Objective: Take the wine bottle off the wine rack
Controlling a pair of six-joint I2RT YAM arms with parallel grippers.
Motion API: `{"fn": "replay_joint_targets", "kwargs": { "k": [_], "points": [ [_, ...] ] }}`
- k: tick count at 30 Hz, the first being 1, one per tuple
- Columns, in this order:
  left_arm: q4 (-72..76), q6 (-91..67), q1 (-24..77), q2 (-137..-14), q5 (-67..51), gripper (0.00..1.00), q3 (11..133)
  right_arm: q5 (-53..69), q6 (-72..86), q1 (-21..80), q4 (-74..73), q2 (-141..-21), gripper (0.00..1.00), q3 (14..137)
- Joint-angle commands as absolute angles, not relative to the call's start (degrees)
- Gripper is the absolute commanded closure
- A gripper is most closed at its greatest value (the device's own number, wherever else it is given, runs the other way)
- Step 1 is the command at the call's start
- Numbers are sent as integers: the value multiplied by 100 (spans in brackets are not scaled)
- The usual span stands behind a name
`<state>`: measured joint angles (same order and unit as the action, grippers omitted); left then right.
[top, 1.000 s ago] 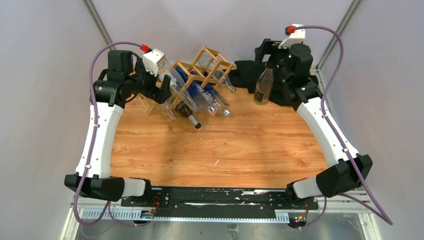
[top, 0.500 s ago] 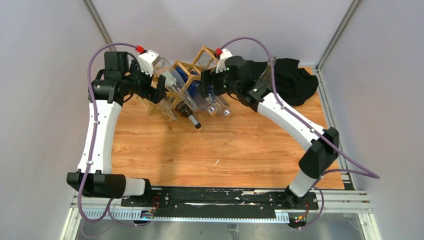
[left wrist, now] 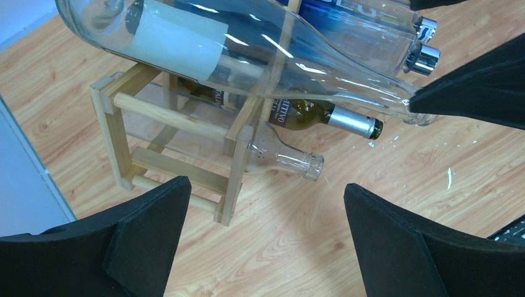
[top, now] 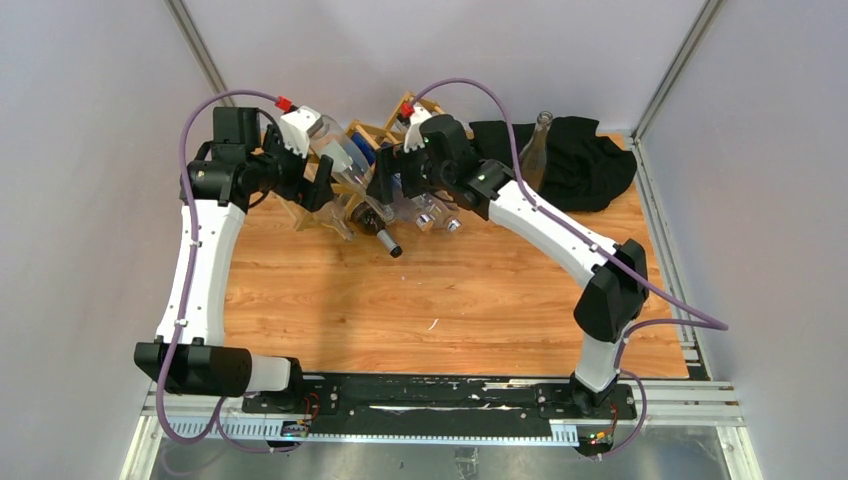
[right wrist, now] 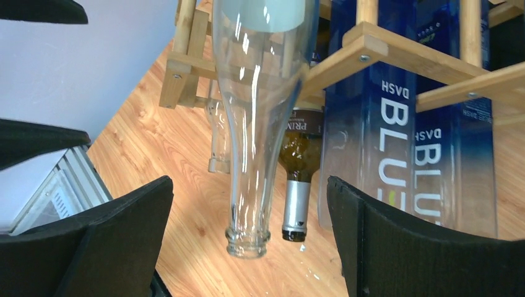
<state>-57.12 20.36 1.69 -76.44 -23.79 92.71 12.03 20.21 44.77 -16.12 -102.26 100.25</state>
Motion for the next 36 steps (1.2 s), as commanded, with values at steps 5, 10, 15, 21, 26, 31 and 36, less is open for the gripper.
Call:
{"fn": "replay_joint_targets", "kwargs": {
  "k": [5,10,15,21,26,31,36],
  "points": [
    [-5746,2136,136,-7489,-2421,0,9246,1567,2194,4562,-2015,-11152,7,10970],
    [-5748,2206,138,-7407,-2396,0,9195,1608,2220,4562,-1973,-11422,9,11111],
    [-5776,2282,134,-7419,-2373,0,9194,1837,2306,4562,-1900,-11681,15,11334],
    [-5783,2281,138,-7463,-2399,0,9227,2022,2431,4559,-1905,-11965,22,11629],
    [-5783,2252,141,-7488,-2442,0,9270,1953,2526,4562,-1899,-12017,22,11604],
    [-5783,2235,138,-7483,-2453,0,9294,1522,2649,4561,-1885,-11883,18,11448],
    [-5779,2228,136,-7516,-2418,0,9325,1402,2441,4570,-1742,-11790,17,11331]
  ]
}}
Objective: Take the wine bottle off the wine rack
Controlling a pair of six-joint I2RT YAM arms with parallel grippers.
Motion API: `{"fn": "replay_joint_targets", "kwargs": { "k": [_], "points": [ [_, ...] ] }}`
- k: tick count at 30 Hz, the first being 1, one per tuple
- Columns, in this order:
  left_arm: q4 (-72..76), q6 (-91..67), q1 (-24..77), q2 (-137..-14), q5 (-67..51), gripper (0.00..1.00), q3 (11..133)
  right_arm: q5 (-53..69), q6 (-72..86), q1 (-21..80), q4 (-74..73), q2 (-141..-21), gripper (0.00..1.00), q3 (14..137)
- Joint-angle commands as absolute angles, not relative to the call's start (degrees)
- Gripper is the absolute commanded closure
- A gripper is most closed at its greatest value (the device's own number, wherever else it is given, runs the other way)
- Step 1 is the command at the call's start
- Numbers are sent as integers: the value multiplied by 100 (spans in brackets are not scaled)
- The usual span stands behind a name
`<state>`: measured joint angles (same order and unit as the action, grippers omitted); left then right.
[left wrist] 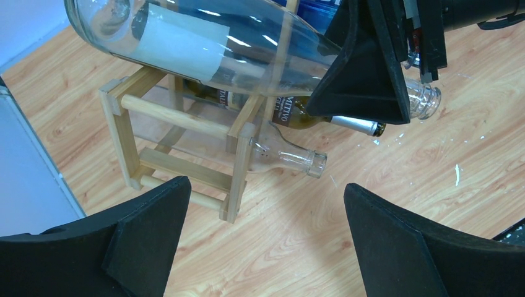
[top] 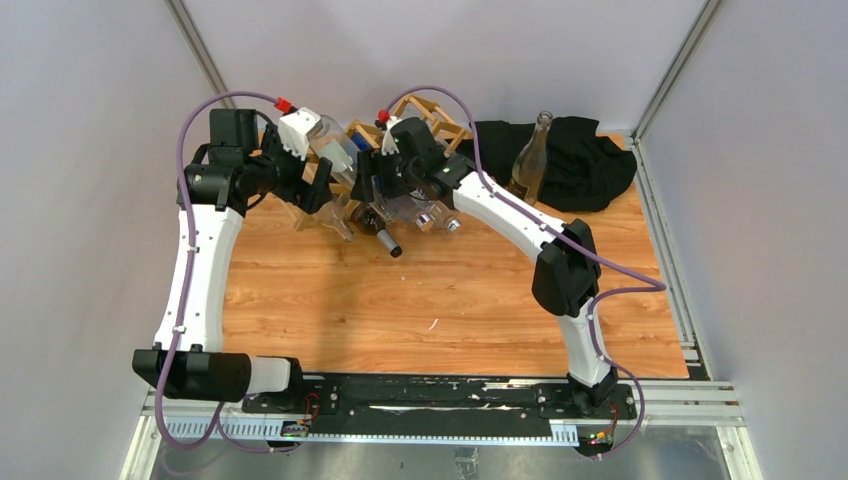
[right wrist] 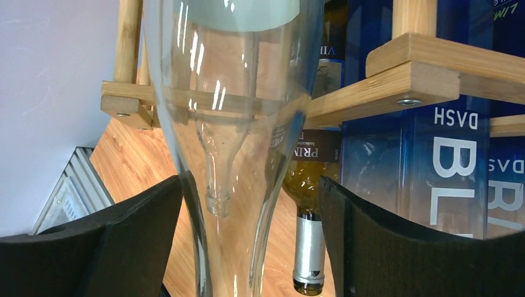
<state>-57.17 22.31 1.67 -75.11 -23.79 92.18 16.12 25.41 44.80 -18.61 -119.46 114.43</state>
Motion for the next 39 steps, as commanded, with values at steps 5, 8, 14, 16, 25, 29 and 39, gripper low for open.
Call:
{"fn": "replay_joint_targets", "kwargs": {
  "k": [5,8,14,16,25,29,39],
  "points": [
    [-5791,2196,136,-7532,-2408,0,9325,1630,2367,4570,-1678,-11953,42,11463],
    [-5837,2203,136,-7533,-2387,0,9362,1626,2415,4571,-1655,-12005,73,11544],
    [-5965,2296,140,-7557,-2312,0,9498,1614,2427,4570,-1555,-11963,100,11547],
    [-5985,2321,140,-7553,-2305,0,9510,1604,2418,4572,-1531,-11914,100,11529],
    [-6051,2463,136,-7553,-2289,0,9560,1759,2448,4532,-1393,-11492,100,11474],
    [-6094,2511,141,-7557,-2270,0,9596,2283,2984,4400,-733,-11266,100,11070],
    [-6100,2672,139,-7538,-2331,0,9515,2727,3461,4277,40,-10684,100,10467]
  ]
}}
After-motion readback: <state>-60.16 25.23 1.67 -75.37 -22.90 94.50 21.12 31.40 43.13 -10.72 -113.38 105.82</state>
